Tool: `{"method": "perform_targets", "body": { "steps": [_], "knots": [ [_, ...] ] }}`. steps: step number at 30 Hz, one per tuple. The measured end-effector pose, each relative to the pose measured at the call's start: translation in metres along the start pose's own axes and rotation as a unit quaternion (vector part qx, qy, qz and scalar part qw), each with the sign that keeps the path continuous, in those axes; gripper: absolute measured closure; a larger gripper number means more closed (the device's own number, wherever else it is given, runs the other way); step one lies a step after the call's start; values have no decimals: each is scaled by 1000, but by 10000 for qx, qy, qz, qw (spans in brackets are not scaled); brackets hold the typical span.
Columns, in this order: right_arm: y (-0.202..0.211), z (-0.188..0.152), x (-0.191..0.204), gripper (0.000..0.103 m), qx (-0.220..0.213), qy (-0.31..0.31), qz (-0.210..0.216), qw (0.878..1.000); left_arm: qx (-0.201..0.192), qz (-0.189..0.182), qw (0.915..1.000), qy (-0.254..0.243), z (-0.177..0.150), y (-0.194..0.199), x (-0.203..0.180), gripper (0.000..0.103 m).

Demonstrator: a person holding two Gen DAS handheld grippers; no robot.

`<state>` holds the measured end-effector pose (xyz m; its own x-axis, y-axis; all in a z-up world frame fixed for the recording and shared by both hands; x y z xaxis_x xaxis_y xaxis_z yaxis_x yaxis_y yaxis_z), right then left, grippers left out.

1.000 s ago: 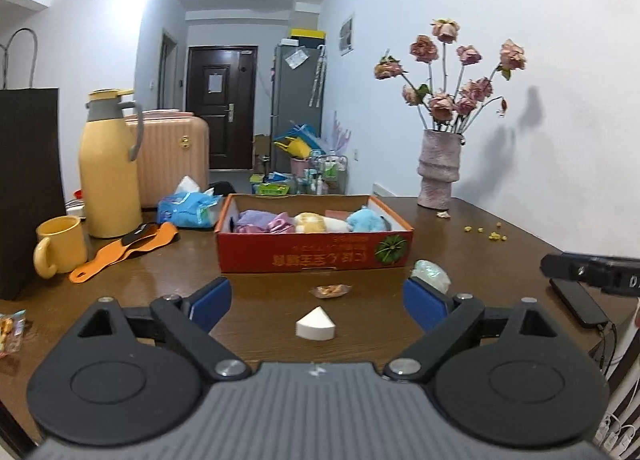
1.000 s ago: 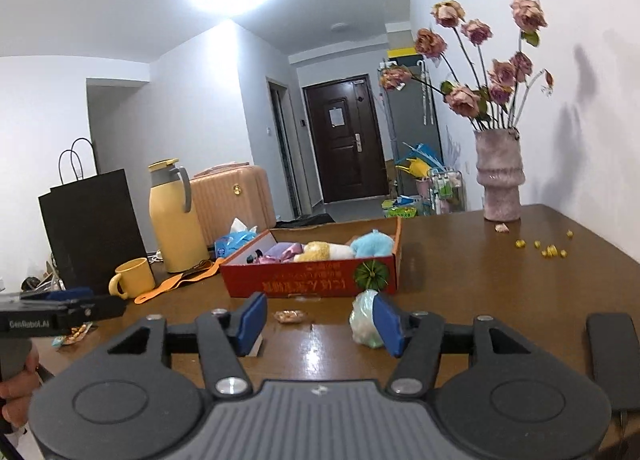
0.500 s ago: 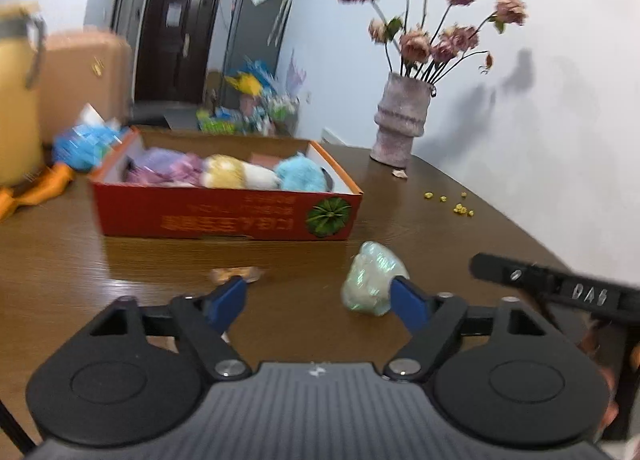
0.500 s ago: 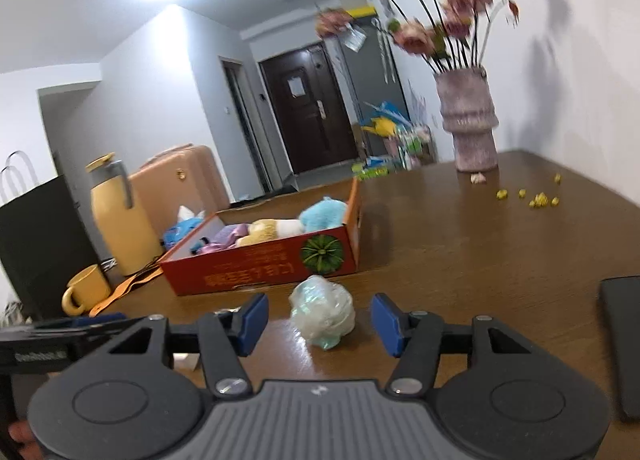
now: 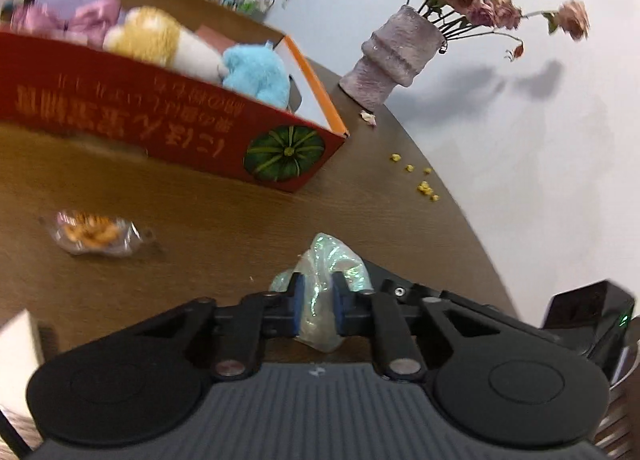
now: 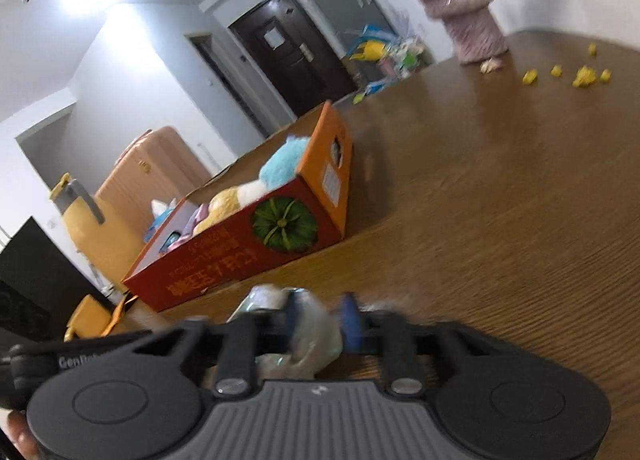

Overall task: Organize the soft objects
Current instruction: 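Carry the iridescent bag over the red box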

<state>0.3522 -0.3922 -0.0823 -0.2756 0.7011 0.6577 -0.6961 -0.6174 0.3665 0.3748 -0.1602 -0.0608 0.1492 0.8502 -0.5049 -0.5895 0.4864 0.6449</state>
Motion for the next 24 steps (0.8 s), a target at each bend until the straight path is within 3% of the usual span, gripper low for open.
{"method": "perform_targets", "body": {
  "steps": [6,17,24],
  "knots": [
    [-2,-3,6,98,34,10,36,10000,-68,34,9999,-134,-7,6,-4,97],
    [57,-2,71,99,-570,487,205,9970,-833,-274,9940,-651,-6,92,-40,98],
    [63,36,116,99,-751,944,223,9924,-1260,-122,9863,-1055,43,122,-65,98]
  ]
}}
Point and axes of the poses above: each gripper's, at about its wrist camera, not at the fingertips, and y roughly against the way its jaws point, x to its left, z to its top, the point moved 2 cm from there along -y, roughly the way its jaws point, and after that the axes turned 9 degrees about z, right-handed, at the moved point
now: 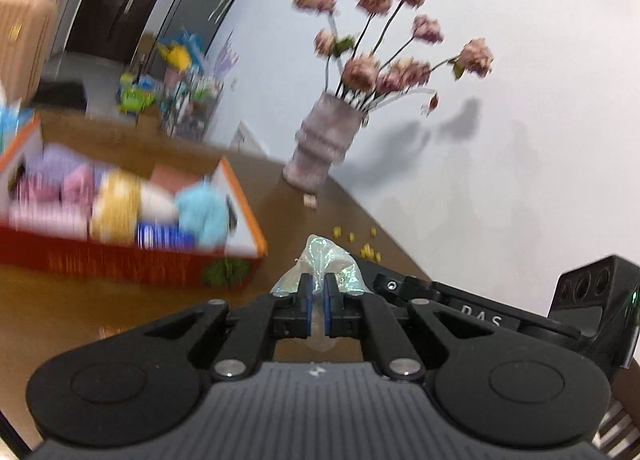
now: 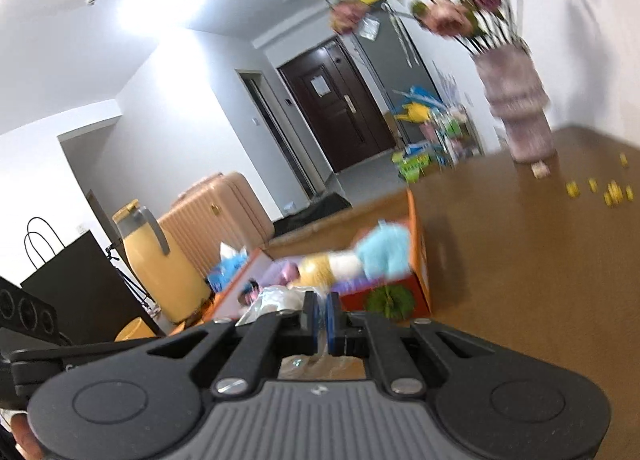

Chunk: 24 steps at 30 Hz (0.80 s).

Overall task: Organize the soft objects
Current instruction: 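Carry the iridescent bag over the red box, then open both grippers to drop the bag into the red box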

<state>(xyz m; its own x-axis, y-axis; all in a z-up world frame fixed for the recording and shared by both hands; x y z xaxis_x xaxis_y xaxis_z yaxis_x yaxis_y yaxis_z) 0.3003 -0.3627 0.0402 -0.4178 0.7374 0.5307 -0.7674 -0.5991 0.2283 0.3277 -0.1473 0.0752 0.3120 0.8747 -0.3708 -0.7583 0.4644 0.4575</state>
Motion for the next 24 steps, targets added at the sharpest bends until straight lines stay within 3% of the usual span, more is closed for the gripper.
{"method": "perform_targets", "body": {
  "steps": [6,10,17,24],
  "knots": [
    [-39,69,7,99,-12,288,-94,9995,38,18,9998,-196,69,-37,5,97],
    [-87,94,-16,99,318,195,-308,9988,427,55,9989,164,83,-90,35,97],
    [-170,67,-60,98,1156,338,-1031,9873,1244,397,9907,370,52,-175,81,98],
    [-197,43,-70,93,1692,738,-1554,9704,1616,736,9828,497,32,-201,98,94]
  ]
}}
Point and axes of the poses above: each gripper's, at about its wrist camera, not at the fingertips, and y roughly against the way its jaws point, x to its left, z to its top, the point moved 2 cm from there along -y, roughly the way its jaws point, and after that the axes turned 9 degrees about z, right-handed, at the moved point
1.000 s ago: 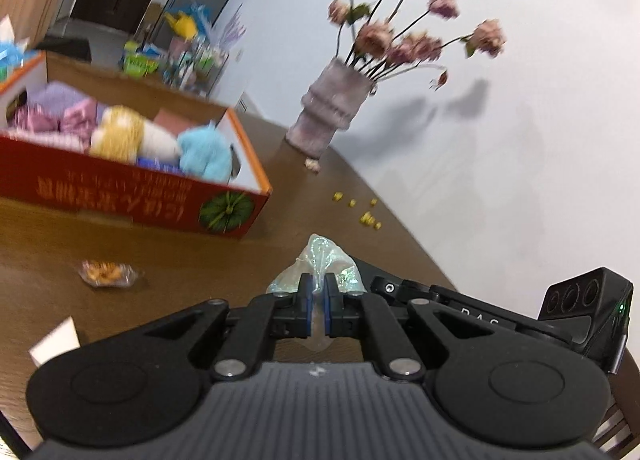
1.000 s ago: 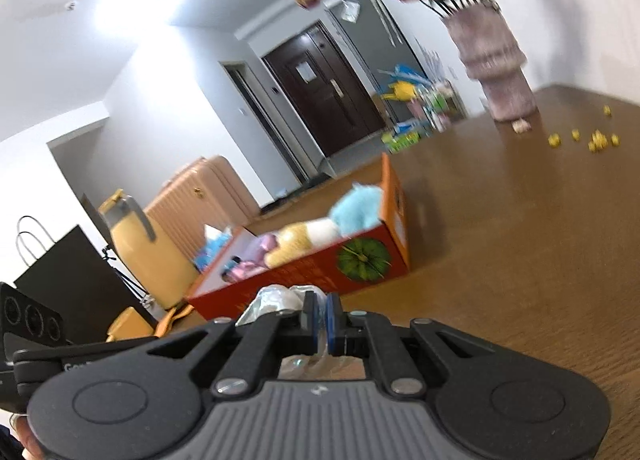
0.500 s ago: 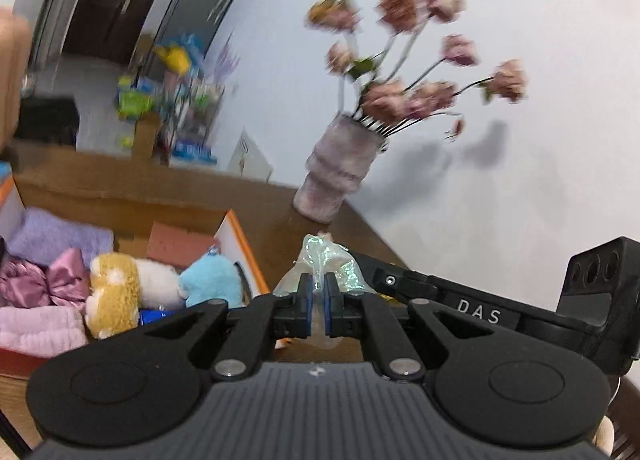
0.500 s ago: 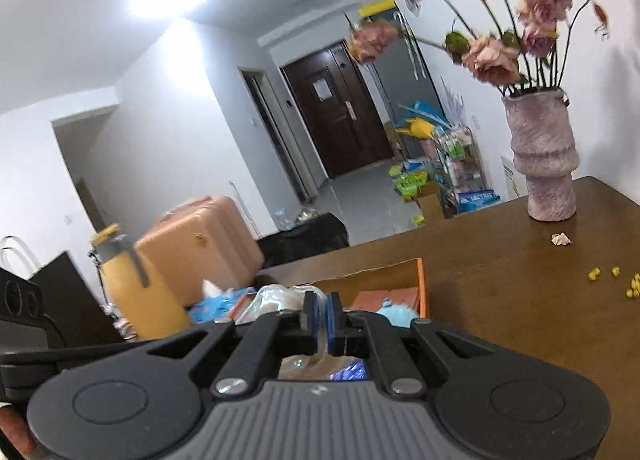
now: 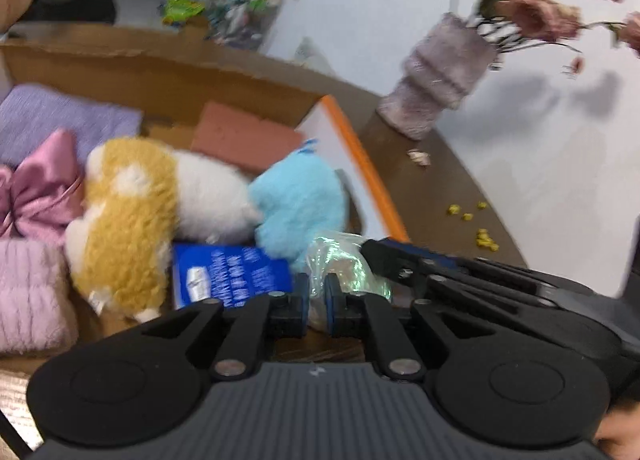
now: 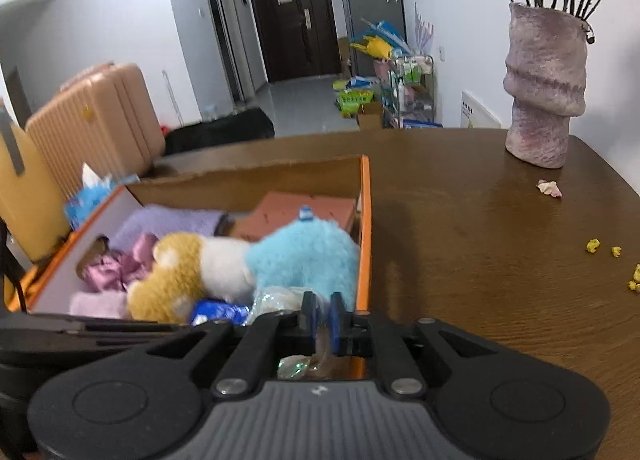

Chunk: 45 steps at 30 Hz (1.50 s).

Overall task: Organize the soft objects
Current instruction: 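Open both grippers to drop the bag into the red box, then withdraw both grippers and move them toward the white sponge and snack packet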

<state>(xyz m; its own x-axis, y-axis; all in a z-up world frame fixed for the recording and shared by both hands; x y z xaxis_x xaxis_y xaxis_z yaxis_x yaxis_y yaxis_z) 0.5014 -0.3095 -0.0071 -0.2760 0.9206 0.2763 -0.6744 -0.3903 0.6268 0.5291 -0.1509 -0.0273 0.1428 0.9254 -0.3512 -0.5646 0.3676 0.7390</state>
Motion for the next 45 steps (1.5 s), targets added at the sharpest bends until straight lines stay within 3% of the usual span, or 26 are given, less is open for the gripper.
{"method": "perform_targets", "body": {
  "steps": [5,8,10,13,16,18,20,21,24,34,38,41,45],
  "knots": [
    [10,5,1,81,-85,-45,-57,9999,-113,87,9999,-26,3,23,2,82],
    [33,14,12,70,-272,114,-173,9994,-525,257,9981,-186,6,65,0,67],
    [55,21,21,66,-432,223,-172,9987,-899,642,9933,-351,5,99,0,62],
    [95,28,35,55,-717,425,-147,9964,-1385,1173,9818,-566,-2,148,3,54],
    [134,32,50,48,-1037,635,-264,9922,-1970,1558,9647,-786,-15,197,5,23],
    [157,29,60,37,-1251,775,-334,9886,-2328,1709,9527,-943,-25,223,3,15],
    [177,20,69,16,-1585,933,-312,9824,-2697,1784,9405,-1039,-38,247,4,6],
    [186,14,74,14,-1761,1062,-306,9782,-2877,1817,9346,-1034,-44,258,6,2],
    [203,-5,87,13,-2070,1304,-354,9690,-3188,1924,9221,-1052,-60,282,9,1],
    [235,-49,106,13,-2409,1097,-174,9642,-3344,2063,9145,-964,-113,324,26,0],
    [249,-81,112,13,-2388,1012,-109,9657,-3295,2208,9135,-902,-159,343,39,0],
    [264,-115,119,12,-2411,983,-103,9654,-3303,2026,9174,-904,-200,361,51,0],
    [286,-167,129,8,-2530,974,38,9626,-3486,2046,9094,-986,-255,378,65,0]
  ]
}}
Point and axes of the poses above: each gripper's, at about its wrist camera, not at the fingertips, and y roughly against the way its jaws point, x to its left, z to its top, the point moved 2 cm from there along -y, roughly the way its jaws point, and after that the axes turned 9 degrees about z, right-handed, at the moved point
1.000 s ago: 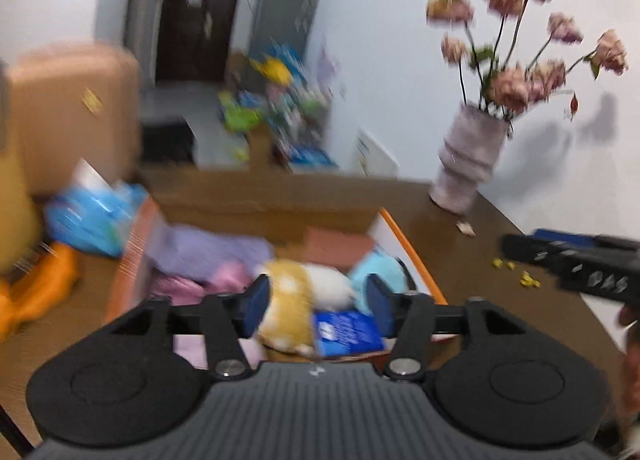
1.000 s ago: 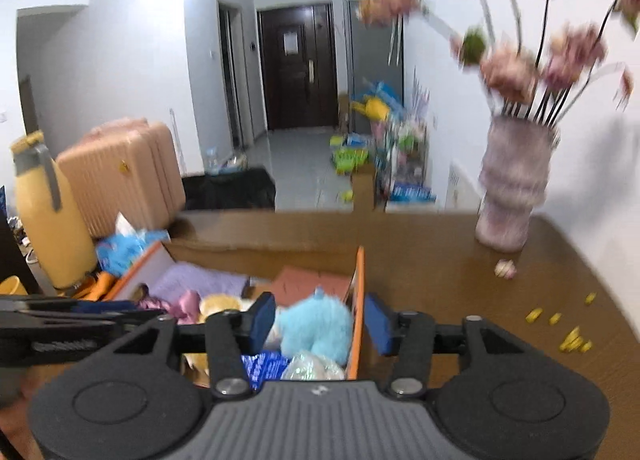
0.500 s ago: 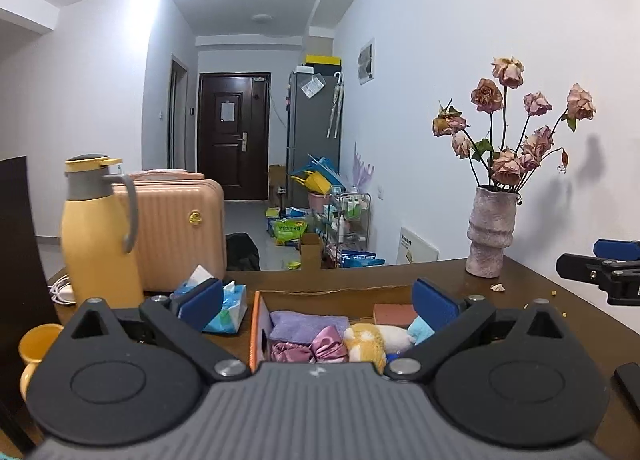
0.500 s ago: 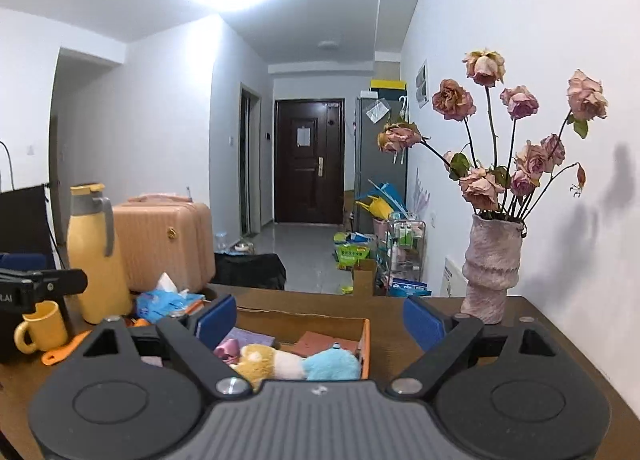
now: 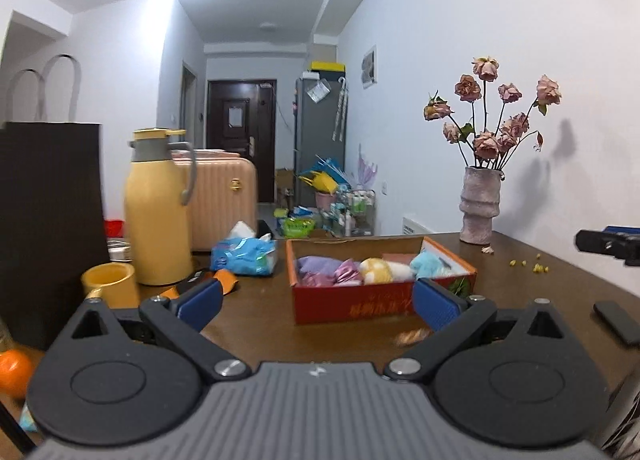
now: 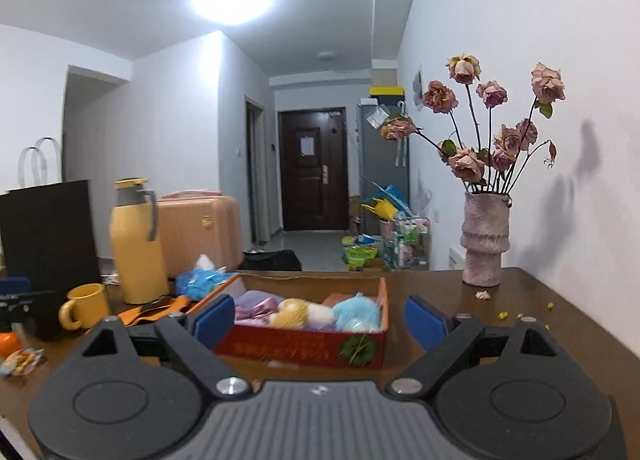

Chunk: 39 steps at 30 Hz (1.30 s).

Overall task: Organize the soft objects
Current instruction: 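Withdraw both grippers and move them toward the white sponge and snack packet, then close the left gripper on the white triangular sponge while the right gripper approaches the snack packet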

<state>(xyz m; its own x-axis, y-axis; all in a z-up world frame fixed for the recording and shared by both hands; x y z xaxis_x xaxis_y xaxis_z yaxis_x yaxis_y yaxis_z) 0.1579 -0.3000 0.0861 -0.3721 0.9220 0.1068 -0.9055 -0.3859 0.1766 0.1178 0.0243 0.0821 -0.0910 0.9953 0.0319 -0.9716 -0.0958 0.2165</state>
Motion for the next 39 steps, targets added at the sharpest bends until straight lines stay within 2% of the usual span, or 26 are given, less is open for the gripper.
{"method": "perform_targets", "body": {
  "steps": [3,5,7,9,11,16,25,30,35,39],
  "knots": [
    [24,-26,11,7,-57,-177,67,9998,-39,117,9996,259,-22,25,14,0],
    [37,-44,18,7,38,-347,131,9993,158,9,9988,464,-37,36,20,0],
    [49,-59,27,7,125,-457,195,9987,331,-161,9989,300,-46,38,18,0],
    [57,-69,35,7,172,-597,258,9977,285,-83,9995,75,-49,39,13,0],
    [60,-73,43,7,248,-572,362,9974,230,-16,9997,94,-48,40,13,0],
    [60,-73,56,7,247,-344,322,9986,183,-198,9996,-2,-46,46,8,0],
    [57,-72,51,7,276,-431,267,9983,234,-241,9994,-84,-49,42,3,0],
    [45,-73,46,7,322,-400,194,9985,309,-336,9989,-94,-50,20,-13,0],
    [8,-80,29,8,557,-391,47,9977,653,-590,9953,-396,-63,-30,-51,0],
    [-33,-83,14,10,760,-407,-21,9963,965,-720,9918,-422,-76,-80,-77,0]
  ]
}}
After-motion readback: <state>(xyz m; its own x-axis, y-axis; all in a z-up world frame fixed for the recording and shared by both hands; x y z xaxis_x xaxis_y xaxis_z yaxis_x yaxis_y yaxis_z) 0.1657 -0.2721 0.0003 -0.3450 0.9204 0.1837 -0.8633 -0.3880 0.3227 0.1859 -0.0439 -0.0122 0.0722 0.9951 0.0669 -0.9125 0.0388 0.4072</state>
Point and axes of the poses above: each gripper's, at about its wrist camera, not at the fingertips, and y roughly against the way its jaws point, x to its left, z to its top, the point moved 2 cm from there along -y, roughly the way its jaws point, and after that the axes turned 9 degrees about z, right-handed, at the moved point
